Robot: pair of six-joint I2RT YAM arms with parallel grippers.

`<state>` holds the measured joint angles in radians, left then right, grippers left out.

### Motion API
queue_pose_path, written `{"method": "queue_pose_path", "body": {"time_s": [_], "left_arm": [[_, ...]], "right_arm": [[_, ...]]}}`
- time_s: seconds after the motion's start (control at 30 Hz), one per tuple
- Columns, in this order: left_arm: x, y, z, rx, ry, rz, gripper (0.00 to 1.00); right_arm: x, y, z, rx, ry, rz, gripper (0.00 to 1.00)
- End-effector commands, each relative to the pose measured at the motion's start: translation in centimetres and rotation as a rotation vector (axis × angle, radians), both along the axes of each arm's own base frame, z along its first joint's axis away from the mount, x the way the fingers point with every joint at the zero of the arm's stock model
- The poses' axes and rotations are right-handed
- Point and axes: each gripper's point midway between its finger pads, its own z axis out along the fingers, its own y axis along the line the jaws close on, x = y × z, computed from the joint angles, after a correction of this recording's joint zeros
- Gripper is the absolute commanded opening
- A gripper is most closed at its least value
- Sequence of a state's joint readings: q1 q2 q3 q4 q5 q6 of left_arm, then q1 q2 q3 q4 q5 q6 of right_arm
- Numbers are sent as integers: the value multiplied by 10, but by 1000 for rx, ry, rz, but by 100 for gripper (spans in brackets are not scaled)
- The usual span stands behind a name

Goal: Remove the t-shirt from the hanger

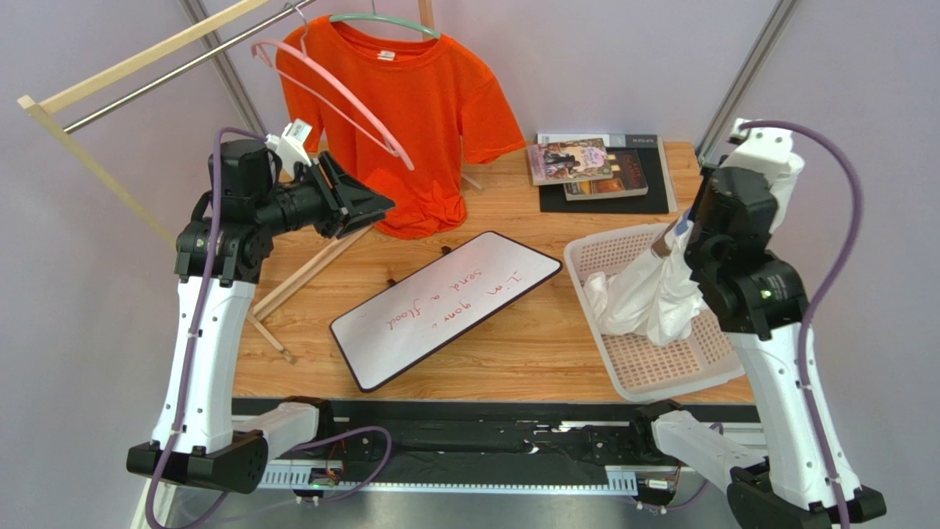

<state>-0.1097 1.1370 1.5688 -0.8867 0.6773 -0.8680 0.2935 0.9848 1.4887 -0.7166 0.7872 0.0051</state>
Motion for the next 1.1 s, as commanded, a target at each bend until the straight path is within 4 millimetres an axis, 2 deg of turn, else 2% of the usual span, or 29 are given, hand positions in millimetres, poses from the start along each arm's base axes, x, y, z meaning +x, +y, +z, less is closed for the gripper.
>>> {"method": "queue_pose_path", "body": {"time_s": [0.0, 0.03, 0.07, 0.1, 0.17, 0.2, 0.27, 0.37, 0.43, 0.47, 0.5, 0.67, 0.7, 0.77, 0.8, 0.87, 0.9, 0.97, 1.0, 1.03, 1.07], "left_arm": [[-4, -2, 5, 2, -24, -28, 47], [-4, -2, 5, 2, -25, -28, 47], [-2, -2, 4, 3, -22, -26, 47], [-2, -2, 4, 5, -21, -25, 47], [-3, -2, 4, 6, -21, -26, 47], [-3, -2, 4, 8, -22, -25, 47], [-4, -1, 2, 12, -18, -22, 47], [-4, 0, 1, 17, -12, -19, 47], [-4, 1, 1, 19, -14, -15, 47], [-3, 0, 0, 20, -11, -15, 47], [-4, 0, 0, 20, -9, -15, 47], [-4, 1, -2, 21, -6, -16, 47], [-3, 1, -3, 23, -3, -13, 47], [-5, 1, -2, 24, -7, -14, 47], [-6, 1, -2, 24, -7, -14, 47], [-8, 1, -1, 24, -10, -14, 47], [-9, 2, -1, 26, -10, -11, 47], [-10, 3, -1, 30, -14, -7, 47], [-10, 3, -1, 30, -14, -7, 47], [-10, 3, 0, 29, -15, -8, 47], [-10, 2, 0, 29, -14, -10, 47]], "right_arm": [[7, 0, -59, 66, 96, -79, 0], [14, 7, -78, 85, 141, -60, 0], [15, 8, -108, 145, 190, -85, 0], [18, 15, -126, 202, 229, -56, 0], [19, 12, -166, 327, 308, -98, 0], [18, 23, -188, 395, 376, -54, 0], [10, 20, -215, 475, 473, -104, 0], [-11, 20, -242, 574, 595, -153, 0], [-20, 39, -264, 656, 712, -77, 0], [-28, 34, -274, 700, 761, -108, 0], [-33, 39, -287, 726, 827, -113, 0], [-55, 41, -341, 745, 1038, -204, 0], [-55, 40, -347, 742, 1038, -211, 1], [-45, 36, -347, 731, 978, -211, 12], [-42, 29, -342, 697, 946, -230, 29], [-36, 19, -319, 647, 883, -234, 50], [-36, 9, -310, 601, 862, -267, 64], [-45, 1, -294, 558, 870, -289, 75], [-42, -2, -281, 546, 843, -297, 81], [-49, -1, -275, 547, 860, -299, 82], [-48, 2, -267, 553, 840, -286, 92]]}}
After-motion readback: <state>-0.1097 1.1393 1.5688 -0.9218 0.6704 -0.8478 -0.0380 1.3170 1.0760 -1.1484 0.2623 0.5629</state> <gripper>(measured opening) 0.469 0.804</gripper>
